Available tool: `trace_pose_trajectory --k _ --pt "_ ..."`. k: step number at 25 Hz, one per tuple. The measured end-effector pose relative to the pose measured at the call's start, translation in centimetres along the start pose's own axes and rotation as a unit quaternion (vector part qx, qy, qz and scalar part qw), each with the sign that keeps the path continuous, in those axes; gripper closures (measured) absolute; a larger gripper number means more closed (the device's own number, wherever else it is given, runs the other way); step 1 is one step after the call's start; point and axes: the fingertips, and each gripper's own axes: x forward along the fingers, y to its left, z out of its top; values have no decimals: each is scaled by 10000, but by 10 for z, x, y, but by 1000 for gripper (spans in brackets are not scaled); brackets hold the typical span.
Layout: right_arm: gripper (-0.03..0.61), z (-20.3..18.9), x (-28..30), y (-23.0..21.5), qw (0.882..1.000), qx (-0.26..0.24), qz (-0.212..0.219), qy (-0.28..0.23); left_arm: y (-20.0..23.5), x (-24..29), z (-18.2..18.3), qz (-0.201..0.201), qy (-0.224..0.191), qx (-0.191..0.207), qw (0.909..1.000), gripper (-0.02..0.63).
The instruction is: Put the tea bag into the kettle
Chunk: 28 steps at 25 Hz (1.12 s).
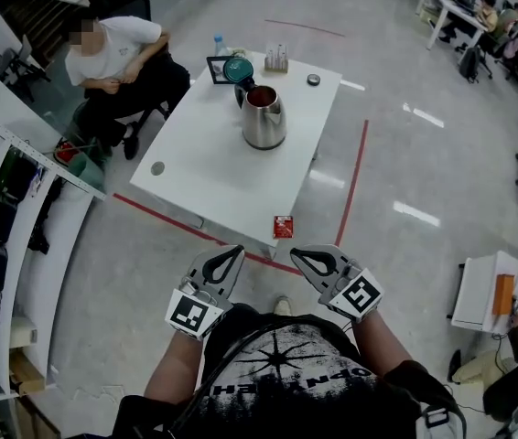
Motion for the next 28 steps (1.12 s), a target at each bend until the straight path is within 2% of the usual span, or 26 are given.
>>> trace_pose_trajectory --k 8,12,17,22,28 --pt "568 0 20 -28 9998 51 -142 128 28 21 -9 -61 154 -58 9998 606" --pt "568 2 38 -46 9994 -14 -322 107 47 35 -8 -373 24 -104 9992 606" --pt "569 6 61 -78 9970 52 -764 123 91 54 -4 -731 8 141 9972 606" --pt "568 2 82 -101 9922 169 -1223 146 119 75 0 -1142 6 139 9934 606" --pt "568 -11 82 -117 9854 306 -1657 224 126 99 -7 -1651 93 167 9861 606"
